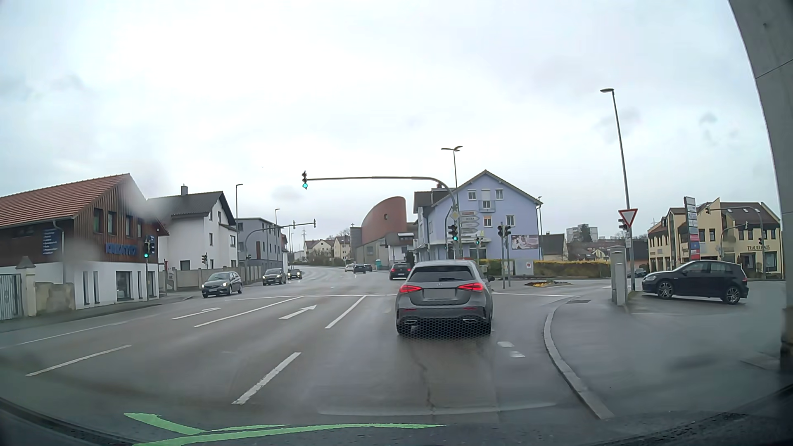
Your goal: Follow the waypoints while adhering to traffic rules and regulations
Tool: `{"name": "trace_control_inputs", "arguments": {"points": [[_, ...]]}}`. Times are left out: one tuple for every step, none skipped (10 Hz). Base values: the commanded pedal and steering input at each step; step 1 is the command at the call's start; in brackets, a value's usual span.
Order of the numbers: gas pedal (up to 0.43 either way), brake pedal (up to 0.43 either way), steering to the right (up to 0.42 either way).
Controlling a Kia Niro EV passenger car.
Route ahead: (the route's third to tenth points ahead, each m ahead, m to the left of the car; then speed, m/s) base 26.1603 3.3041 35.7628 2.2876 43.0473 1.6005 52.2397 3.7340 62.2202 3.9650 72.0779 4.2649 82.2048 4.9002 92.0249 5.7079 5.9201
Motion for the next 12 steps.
{"name": "trace_control_inputs", "arguments": {"points": [[0.169, 0.0, 0.004], [0.177, 0.0, 0.003], [0.177, 0.0, 0.001], [0.197, 0.0, -0.001], [0.22, 0.0, -0.001], [0.22, 0.0, -0.003], [0.22, 0.0, -0.004], [0.22, 0.0, -0.006], [0.22, 0.0, -0.005], [0.22, 0.0, -0.005], [0.22, 0.0, -0.003], [0.228, 0.0, 0.0]]}}
